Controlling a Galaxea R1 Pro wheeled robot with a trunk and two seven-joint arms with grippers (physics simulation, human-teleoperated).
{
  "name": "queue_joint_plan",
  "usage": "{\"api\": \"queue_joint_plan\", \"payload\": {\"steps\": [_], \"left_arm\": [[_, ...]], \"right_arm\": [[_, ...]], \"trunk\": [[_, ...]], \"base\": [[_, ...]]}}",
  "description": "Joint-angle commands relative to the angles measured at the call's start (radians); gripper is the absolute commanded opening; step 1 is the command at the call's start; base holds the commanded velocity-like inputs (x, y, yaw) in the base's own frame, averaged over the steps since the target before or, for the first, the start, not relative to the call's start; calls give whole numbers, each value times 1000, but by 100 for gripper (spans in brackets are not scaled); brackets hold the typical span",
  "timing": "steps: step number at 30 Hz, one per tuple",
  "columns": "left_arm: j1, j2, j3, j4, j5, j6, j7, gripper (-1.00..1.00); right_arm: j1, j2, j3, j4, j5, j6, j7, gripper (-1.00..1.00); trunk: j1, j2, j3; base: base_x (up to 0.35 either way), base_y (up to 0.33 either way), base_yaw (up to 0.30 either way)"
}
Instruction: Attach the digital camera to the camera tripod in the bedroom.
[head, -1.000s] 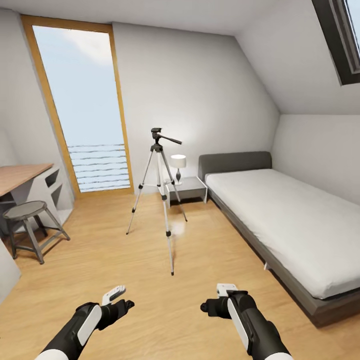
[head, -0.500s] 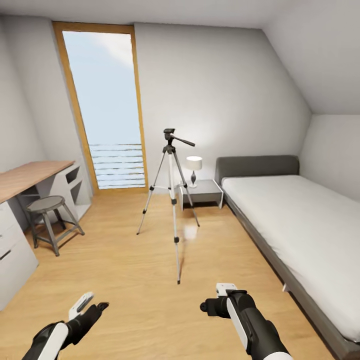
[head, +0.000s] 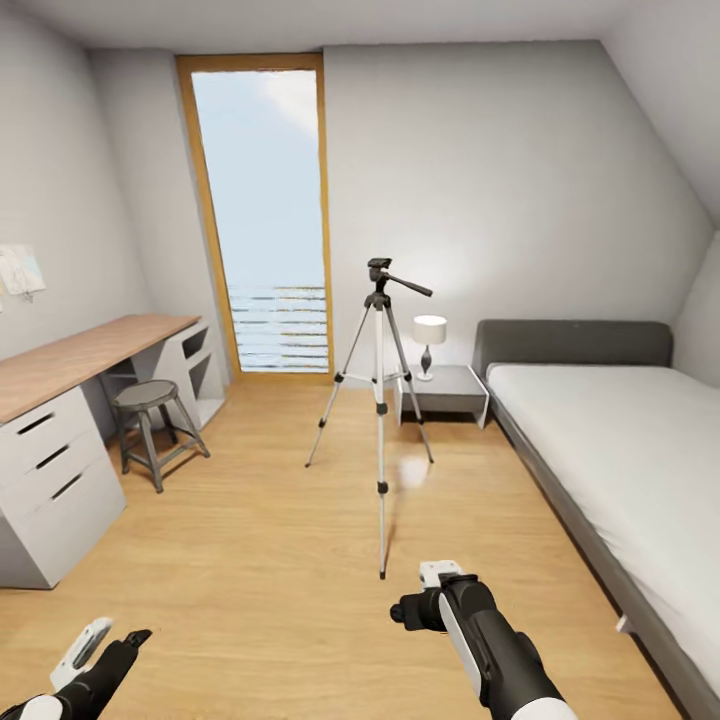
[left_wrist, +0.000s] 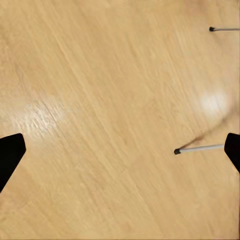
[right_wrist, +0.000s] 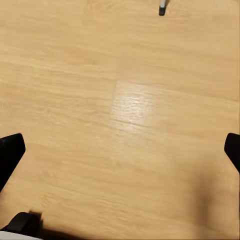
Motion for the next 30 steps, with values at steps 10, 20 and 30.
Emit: {"api": "queue_joint_plan", "payload": {"steps": [10, 20, 30], "left_arm": [[24, -4, 111, -26, 16, 7, 25, 100], [127, -75, 175, -258, 12, 10, 31, 100], [137, -85, 182, -274, 11, 11, 47, 100]], "right_arm": [[-12, 16, 61, -33, 16, 65, 3, 100], [-30, 16, 144, -65, 17, 99, 2, 100], [-38, 16, 194, -70, 16, 118, 3, 100]], "trunk": [[0, -1, -3], [0, -1, -7], [0, -1, -7]], "base": [[13, -15, 252], [2, -6, 245], [69, -223, 232]]}}
